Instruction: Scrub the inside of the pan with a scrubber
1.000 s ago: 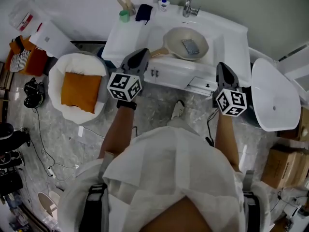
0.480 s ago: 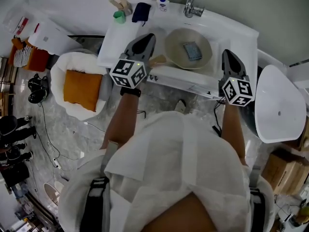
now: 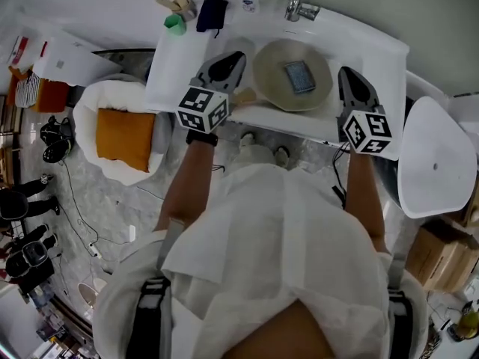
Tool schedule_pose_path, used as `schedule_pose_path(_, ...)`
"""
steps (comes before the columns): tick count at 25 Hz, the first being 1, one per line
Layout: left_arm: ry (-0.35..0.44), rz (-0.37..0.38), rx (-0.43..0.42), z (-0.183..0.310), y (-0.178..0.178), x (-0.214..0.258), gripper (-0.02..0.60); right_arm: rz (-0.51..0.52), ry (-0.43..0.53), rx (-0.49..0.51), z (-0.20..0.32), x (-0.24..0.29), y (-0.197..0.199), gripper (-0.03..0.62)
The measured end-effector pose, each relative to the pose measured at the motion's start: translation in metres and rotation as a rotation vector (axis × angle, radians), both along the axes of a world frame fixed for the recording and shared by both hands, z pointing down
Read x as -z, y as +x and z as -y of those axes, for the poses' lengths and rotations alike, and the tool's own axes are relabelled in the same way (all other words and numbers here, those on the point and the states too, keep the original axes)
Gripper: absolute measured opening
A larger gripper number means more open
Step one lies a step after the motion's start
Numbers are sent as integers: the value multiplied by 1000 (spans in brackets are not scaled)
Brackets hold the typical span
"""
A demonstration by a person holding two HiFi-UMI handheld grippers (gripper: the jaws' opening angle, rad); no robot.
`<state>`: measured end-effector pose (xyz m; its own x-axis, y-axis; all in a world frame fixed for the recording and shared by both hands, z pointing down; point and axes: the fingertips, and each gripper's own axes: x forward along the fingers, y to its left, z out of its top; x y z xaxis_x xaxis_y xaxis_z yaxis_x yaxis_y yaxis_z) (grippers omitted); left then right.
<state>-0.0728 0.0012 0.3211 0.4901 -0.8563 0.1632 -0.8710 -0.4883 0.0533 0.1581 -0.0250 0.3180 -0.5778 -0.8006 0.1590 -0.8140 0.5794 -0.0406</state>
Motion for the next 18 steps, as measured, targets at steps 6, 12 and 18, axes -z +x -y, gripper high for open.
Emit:
schedule_pose_path(6,-45,9,-62,33,-14,-13,41,-12,-58,-41,19,-17,-22,8)
schedule_pose_path(12,-61,17,-137,63,-26,-16,46,-34,-96,-103,45,-31,-35,8)
schedule_pose_path(18,-64,19,-168,103,-23,-17,55,-76,-112,-104,97,-41,-42,21)
